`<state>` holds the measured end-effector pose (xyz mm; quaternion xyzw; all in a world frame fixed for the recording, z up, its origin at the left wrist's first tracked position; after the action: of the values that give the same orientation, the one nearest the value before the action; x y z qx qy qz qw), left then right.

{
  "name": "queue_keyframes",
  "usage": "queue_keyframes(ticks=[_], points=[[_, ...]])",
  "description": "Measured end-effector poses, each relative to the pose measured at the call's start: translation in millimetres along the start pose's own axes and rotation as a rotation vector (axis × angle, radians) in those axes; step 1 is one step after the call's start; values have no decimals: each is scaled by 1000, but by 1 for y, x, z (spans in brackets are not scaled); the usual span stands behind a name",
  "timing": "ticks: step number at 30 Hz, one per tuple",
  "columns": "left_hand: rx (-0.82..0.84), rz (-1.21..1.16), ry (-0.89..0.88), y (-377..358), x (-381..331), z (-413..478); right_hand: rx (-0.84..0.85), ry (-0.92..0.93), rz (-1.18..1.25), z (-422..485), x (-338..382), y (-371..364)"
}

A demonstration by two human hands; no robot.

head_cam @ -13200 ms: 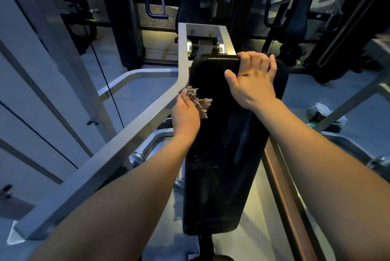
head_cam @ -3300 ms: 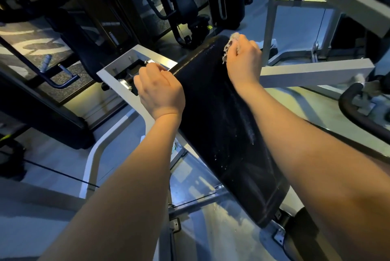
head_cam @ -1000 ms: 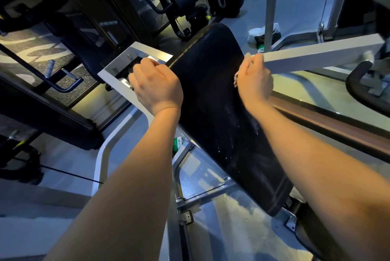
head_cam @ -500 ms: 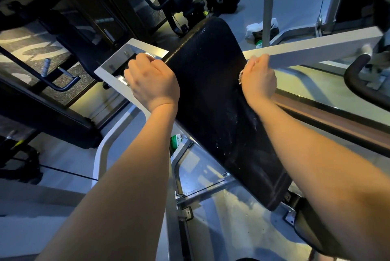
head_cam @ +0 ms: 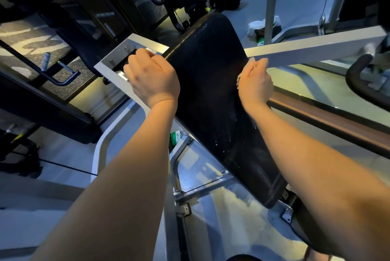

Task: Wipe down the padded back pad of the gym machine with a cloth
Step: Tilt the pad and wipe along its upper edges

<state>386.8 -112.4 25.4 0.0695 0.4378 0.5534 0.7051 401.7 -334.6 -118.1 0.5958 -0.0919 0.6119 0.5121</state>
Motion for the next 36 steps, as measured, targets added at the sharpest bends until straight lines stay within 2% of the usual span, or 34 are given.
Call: queue_keyframes(ticks=[2,5,7,8,9,12,15,17,20,22,23,25,27,30,32,36], points=[[-5,6,4,-1,0,1,-15,90,56,-34,11,2],[-2,3,7,-1,1,2,30,447,93,-106,20,3],[3,-9,0,0,2,2,43,582,18,-104,14,0],[7,-19,-3,0,2,2,25,570,-28,-90,11,-2],[11,-28,-5,0,2,2,22,482,-52,-73,6,-3],[5,-30,1,-1,4,2,42,77,-55,-15,-11,-2],[-15,-18,2,-2,3,2,-1,-68,-28,0,-16,0],[-18,-12,0,-3,3,1,-9,-14,37,-32,-6,0],[-20,-13,-2,-2,3,3,73,350,115,-108,7,-1],[-13,-11,-10,-2,4,3,79,534,21,-114,3,-2],[-9,-12,-14,-3,4,3,64,534,-54,-98,-2,-4],[-1,-22,-13,-4,4,3,42,356,-151,-55,-15,-4],[-9,-21,-10,-4,4,3,69,102,-162,-12,-30,-2],[-13,-16,-8,-4,3,2,54,-43,-81,-2,-40,-5],[-14,-10,-6,-5,3,2,59,-5,28,-40,-31,-7],[-10,-19,-17,-4,3,3,117,422,43,-118,-23,-6]])
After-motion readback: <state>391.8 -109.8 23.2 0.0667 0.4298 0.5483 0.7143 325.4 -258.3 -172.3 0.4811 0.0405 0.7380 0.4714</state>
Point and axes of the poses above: each hand's wrist, its own z-axis towards the middle knuckle, its own y-axis out of the back of the hand, x = y × z, the point moved 4 cm from there along z, towards the middle knuckle, and after that the axes turned 2 degrees about y, right-handed, at the moved point
